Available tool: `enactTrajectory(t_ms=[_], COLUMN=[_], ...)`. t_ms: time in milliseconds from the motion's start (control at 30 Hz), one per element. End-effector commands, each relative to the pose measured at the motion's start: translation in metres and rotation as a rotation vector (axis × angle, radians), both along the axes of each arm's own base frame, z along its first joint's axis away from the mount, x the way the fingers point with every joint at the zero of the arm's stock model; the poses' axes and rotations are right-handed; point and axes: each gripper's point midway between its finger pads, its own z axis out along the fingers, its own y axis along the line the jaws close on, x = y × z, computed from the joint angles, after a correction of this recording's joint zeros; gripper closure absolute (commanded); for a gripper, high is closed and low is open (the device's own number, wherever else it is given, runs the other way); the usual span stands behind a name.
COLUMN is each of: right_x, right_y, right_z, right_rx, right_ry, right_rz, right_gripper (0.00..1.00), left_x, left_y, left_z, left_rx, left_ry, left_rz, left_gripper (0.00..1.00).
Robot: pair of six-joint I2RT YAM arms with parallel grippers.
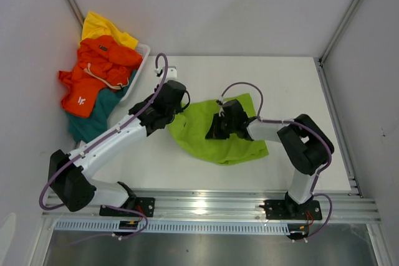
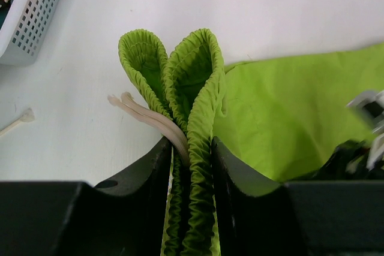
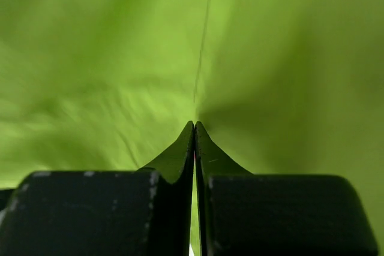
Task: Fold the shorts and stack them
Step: Fold the shorts
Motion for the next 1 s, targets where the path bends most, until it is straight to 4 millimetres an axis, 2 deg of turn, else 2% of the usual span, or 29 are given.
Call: enactTrajectory(t_ms=[0, 67, 100, 267, 300, 367, 467, 567, 633, 700, 800, 933, 967], right_x=[-0.025, -0.04, -0.044, -0.064, -0.065, -0.067, -0.07, -0.07, -0.071, -0.074, -0.074, -0.065, -0.059], right_y=[0.017, 0.024, 0.026, 0.033, 0.035, 0.037, 0.053, 0.078, 0.099, 0.109, 0.118, 0.115, 0.114], right_z=[-0.005, -0.014, -0.019, -0.05, -0.049, -0.063, -0.076, -0.08, -0.074, -0.076, -0.062, -0.03, -0.013], right_rx=[-0.012, -0.032, -0.044, -0.13, -0.133, -0.17, -0.164, -0.15, -0.13, -0.126, -0.084, -0.057, -0.035], right_ry=[-0.021, -0.016, -0.008, 0.024, 0.016, 0.028, 0.063, 0.078, 0.072, 0.078, 0.073, 0.025, 0.003], right_rz=[0.024, 0.039, 0.038, 0.039, 0.04, 0.019, 0.028, 0.058, 0.087, 0.101, 0.108, 0.082, 0.068], right_gripper=[1.0, 1.0, 1.0, 1.0, 1.0, 1.0, 1.0, 1.0, 1.0, 1.0, 1.0, 1.0, 1.0], left_x=[-0.005, -0.008, -0.01, -0.019, -0.021, -0.024, -0.03, -0.037, -0.042, -0.046, -0.048, -0.046, -0.045], left_y=[0.004, 0.004, 0.005, 0.004, 0.003, 0.002, 0.005, 0.012, 0.016, 0.019, 0.019, 0.014, 0.014], left_z=[0.018, 0.023, 0.015, 0.013, 0.015, 0.022, 0.029, 0.035, 0.046, 0.052, 0.055, 0.047, 0.044], left_rx=[-0.006, -0.014, -0.005, 0.004, 0.001, 0.016, 0.029, 0.018, -0.007, -0.026, -0.026, 0.007, 0.016], left_ry=[-0.066, -0.087, -0.079, -0.095, -0.103, -0.135, -0.169, -0.188, -0.213, -0.23, -0.232, -0.21, -0.205], left_rz=[0.009, 0.008, 0.007, -0.009, -0.013, -0.018, -0.026, -0.028, -0.035, -0.045, -0.052, -0.059, -0.057], left_gripper=[1.0, 1.0, 1.0, 1.0, 1.0, 1.0, 1.0, 1.0, 1.0, 1.0, 1.0, 1.0, 1.0])
